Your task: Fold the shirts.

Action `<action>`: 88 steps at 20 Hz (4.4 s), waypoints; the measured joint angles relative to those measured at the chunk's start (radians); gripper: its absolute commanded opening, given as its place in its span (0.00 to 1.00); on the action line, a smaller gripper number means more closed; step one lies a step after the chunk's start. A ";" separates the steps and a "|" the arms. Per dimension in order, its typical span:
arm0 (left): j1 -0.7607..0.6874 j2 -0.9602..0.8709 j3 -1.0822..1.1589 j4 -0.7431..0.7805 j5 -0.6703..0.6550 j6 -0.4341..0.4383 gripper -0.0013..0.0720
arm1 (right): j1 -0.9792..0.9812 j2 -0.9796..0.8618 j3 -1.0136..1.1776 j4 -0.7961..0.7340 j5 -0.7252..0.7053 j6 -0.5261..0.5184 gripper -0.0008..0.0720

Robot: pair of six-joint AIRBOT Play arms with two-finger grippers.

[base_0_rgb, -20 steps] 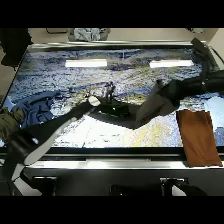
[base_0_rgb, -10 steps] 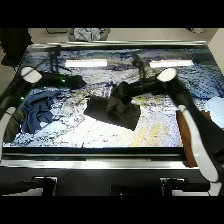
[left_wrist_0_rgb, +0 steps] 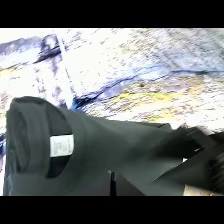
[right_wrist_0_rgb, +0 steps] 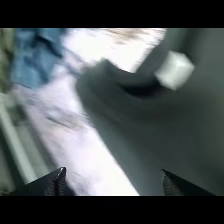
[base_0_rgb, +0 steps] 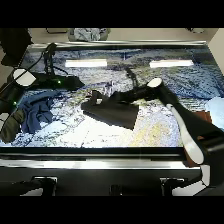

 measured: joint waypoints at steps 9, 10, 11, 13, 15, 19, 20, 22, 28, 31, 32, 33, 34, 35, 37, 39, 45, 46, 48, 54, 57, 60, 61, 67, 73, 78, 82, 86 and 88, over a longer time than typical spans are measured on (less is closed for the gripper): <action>0.037 0.004 -0.035 0.002 0.000 0.024 0.06 | -0.216 0.105 -0.245 -0.360 0.100 0.153 0.93; 0.038 0.004 -0.036 0.002 -0.001 0.024 0.06 | -0.216 0.106 -0.297 -0.303 0.039 0.143 0.88; 0.037 0.004 -0.037 0.002 -0.005 0.025 0.06 | -0.216 0.105 -0.341 -0.243 -0.009 0.129 0.84; 0.038 0.004 -0.037 0.001 -0.007 0.025 0.06 | -0.216 0.095 -0.397 -0.140 -0.084 0.101 0.75; 0.039 0.004 -0.037 0.002 -0.008 0.025 0.06 | -0.216 0.081 -0.426 -0.043 -0.118 0.066 0.75; 0.039 0.004 -0.037 0.002 -0.010 0.025 0.06 | -0.186 0.059 -0.451 0.069 -0.172 0.006 0.07; 0.039 0.004 -0.037 0.001 -0.010 0.025 0.06 | -0.176 0.058 -0.450 0.086 -0.179 -0.010 0.07; 0.039 0.004 -0.037 0.001 -0.010 0.025 0.06 | -0.171 0.060 -0.430 0.111 -0.161 -0.074 0.07; 0.039 0.004 -0.037 0.021 -0.010 0.026 0.06 | -0.358 0.166 -0.211 0.035 0.011 -0.116 0.07; 0.039 0.004 -0.037 0.042 -0.010 0.026 0.06 | -0.524 0.223 -0.085 -0.041 0.114 -0.048 0.07; 0.039 0.003 -0.037 0.046 -0.010 0.026 0.06 | -0.585 0.239 -0.049 -0.058 0.149 -0.027 0.07; 0.039 0.003 -0.037 0.051 -0.010 0.026 0.06 | -0.641 0.253 -0.019 -0.068 0.180 -0.010 0.07; 0.039 0.003 -0.037 0.053 -0.010 0.026 0.06 | -0.701 0.266 0.008 -0.079 0.203 0.006 0.07; 0.039 0.003 -0.037 0.055 -0.010 0.026 0.06 | -0.754 0.276 0.029 -0.086 0.225 0.024 0.07; 0.039 0.003 -0.037 0.058 -0.011 0.026 0.06 | -0.857 0.290 0.066 -0.093 0.260 0.053 0.07; 0.041 0.003 -0.037 0.059 -0.020 0.026 0.06 | -0.947 0.298 0.092 -0.093 0.291 0.085 0.07; 0.045 0.003 -0.037 0.061 -0.037 0.026 0.06 | -1.135 0.321 0.117 -0.074 0.429 0.134 0.07; 0.045 0.003 -0.037 0.061 -0.037 0.026 0.06 | -1.159 0.327 0.118 -0.072 0.457 0.140 0.07; 0.045 0.003 -0.037 0.061 -0.038 0.029 0.06 | -1.196 0.345 0.119 -0.077 0.510 0.147 0.07; 0.045 0.003 -0.037 0.061 -0.040 0.047 0.06 | -1.228 0.418 0.079 -0.392 0.665 0.149 0.07; 0.045 0.003 -0.037 0.061 -0.041 0.050 0.06 | -1.231 0.459 -0.020 -0.610 0.689 0.137 0.07; 0.045 0.003 -0.037 0.061 -0.041 0.052 0.06 | -1.233 0.479 -0.164 -0.727 0.648 0.131 0.07; 0.045 0.003 -0.037 0.061 -0.041 0.052 0.06 | -1.233 0.481 -0.212 -0.750 0.623 0.130 0.07; 0.045 0.003 -0.033 0.061 -0.040 0.052 0.06 | -1.234 0.489 -0.372 -0.826 0.512 0.128 0.97; 0.084 0.004 0.137 0.071 -0.093 0.053 0.06 | -1.210 0.489 -0.140 -0.743 0.328 0.029 0.95; 0.094 0.001 0.305 0.390 -0.190 -0.056 0.17 | -0.898 0.488 0.151 -0.684 0.147 -0.095 0.94; 0.093 -0.004 0.145 0.562 -0.407 -0.128 1.00 | -0.507 0.430 0.100 -0.810 0.229 -0.026 0.94; 0.090 0.074 -0.151 0.575 -0.420 -0.157 1.00 | -0.283 0.370 -0.031 -0.848 0.311 0.036 0.94; 0.083 0.119 -0.229 0.574 -0.365 -0.181 1.00 | -0.230 0.358 -0.063 -0.863 0.324 0.056 0.94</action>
